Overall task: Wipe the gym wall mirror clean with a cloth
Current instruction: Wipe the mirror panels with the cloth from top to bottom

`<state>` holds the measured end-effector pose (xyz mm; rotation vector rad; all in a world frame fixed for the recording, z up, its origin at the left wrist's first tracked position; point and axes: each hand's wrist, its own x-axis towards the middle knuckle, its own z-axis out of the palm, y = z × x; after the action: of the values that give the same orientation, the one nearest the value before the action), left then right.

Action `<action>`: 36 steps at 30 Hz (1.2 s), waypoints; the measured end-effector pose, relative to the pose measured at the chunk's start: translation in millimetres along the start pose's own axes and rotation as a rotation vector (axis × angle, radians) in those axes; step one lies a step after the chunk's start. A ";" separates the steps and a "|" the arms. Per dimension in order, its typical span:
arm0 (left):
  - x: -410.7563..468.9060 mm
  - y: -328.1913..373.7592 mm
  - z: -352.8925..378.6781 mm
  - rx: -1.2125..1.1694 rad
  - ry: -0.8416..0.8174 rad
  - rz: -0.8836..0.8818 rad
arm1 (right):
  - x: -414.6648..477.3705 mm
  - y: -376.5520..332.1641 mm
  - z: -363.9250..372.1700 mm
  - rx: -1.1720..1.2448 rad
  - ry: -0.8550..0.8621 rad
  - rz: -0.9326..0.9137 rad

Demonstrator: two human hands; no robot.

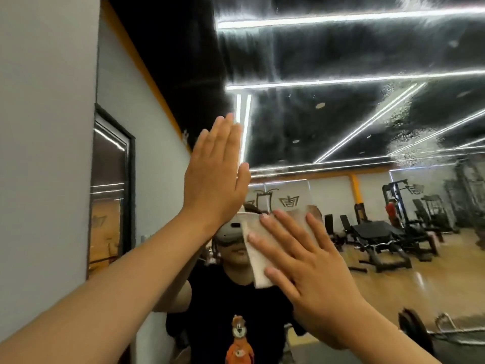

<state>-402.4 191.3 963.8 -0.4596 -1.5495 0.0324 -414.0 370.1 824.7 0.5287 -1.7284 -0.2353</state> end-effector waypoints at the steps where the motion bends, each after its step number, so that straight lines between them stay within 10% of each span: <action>1: 16.1 -5.3 -1.7 0.003 0.001 -0.004 | 16.3 9.2 -3.2 -0.002 0.005 0.013; 36: 330.8 -74.7 0.0 0.022 0.172 -0.182 | 422.8 239.9 -106.9 0.082 -0.002 0.076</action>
<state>-409.4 223.9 1301.2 -0.2946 -1.4144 -0.1280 -424.2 395.4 1321.7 0.5212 -1.7618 -0.1107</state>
